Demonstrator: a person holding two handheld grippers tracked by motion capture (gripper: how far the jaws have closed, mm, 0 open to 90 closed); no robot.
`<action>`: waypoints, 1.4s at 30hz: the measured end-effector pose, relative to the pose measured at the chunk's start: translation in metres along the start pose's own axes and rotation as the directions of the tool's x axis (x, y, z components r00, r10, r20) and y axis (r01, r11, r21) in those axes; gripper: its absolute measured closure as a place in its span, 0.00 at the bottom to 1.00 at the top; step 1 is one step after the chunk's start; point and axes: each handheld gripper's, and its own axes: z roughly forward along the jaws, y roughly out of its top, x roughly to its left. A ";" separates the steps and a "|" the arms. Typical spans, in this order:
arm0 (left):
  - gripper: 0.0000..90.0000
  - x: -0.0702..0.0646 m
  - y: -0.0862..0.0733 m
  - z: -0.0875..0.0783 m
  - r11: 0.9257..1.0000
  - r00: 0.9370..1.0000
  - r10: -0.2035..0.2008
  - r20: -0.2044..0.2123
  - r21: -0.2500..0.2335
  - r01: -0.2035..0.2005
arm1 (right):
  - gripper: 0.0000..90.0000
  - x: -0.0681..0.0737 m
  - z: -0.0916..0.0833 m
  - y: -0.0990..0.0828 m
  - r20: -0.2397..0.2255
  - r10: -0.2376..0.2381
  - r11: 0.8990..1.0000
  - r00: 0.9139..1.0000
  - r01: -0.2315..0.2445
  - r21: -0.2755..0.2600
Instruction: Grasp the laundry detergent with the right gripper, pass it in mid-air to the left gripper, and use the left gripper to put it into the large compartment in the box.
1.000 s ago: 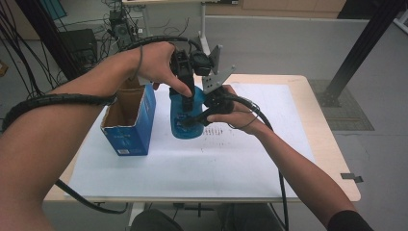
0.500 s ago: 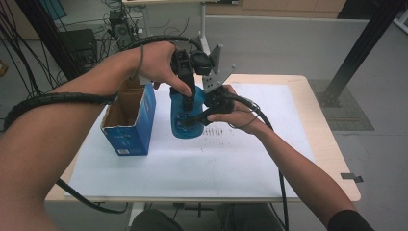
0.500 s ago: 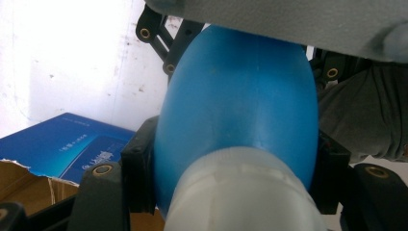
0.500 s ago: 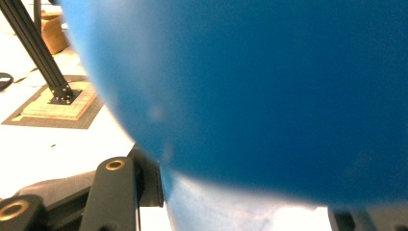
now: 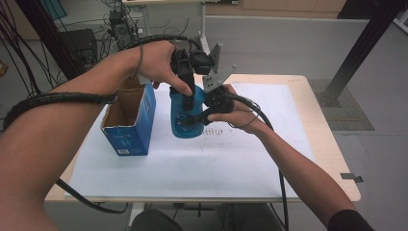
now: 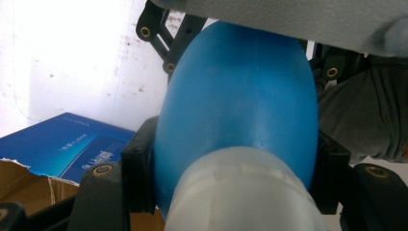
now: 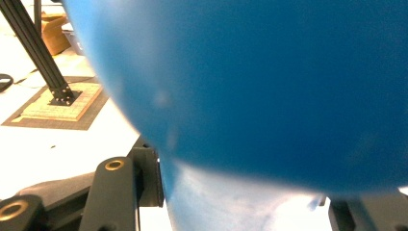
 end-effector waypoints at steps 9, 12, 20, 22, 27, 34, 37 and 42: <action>0.41 -0.001 -0.001 -0.001 1.000 1.000 -0.004 0.000 -0.001 0.004 | 0.47 0.001 0.000 0.000 -0.003 0.000 1.000 1.000 0.000 -0.003; 0.41 -0.001 -0.001 -0.001 1.000 1.000 -0.003 -0.001 -0.003 0.003 | 0.47 0.001 0.000 0.000 -0.001 0.004 1.000 1.000 -0.004 -0.006; 0.41 0.000 -0.001 -0.001 1.000 1.000 -0.006 0.000 -0.007 0.006 | 0.46 0.000 -0.001 0.000 0.004 0.004 1.000 1.000 -0.004 -0.002; 0.41 0.000 -0.001 -0.001 1.000 1.000 -0.007 0.000 -0.007 0.007 | 0.46 0.000 0.000 0.000 0.001 0.006 1.000 1.000 -0.006 -0.007; 0.41 0.000 -0.003 -0.001 1.000 1.000 -0.013 0.005 -0.009 0.013 | 0.42 0.000 0.000 0.000 0.004 0.005 1.000 1.000 -0.005 -0.015; 0.41 0.001 -0.004 -0.001 1.000 1.000 -0.024 0.003 -0.008 0.024 | 0.22 0.001 -0.005 0.002 0.034 0.040 0.999 0.999 -0.040 0.000; 0.41 0.003 -0.006 -0.003 0.999 0.999 -0.041 -0.005 -0.007 0.041 | 0.18 0.003 -0.009 0.000 0.056 0.046 0.998 0.997 -0.048 0.032; 0.41 0.007 -0.008 -0.008 0.997 0.997 -0.074 0.005 -0.012 0.074 | 0.08 0.004 -0.020 -0.003 0.079 0.092 0.991 0.993 -0.099 0.092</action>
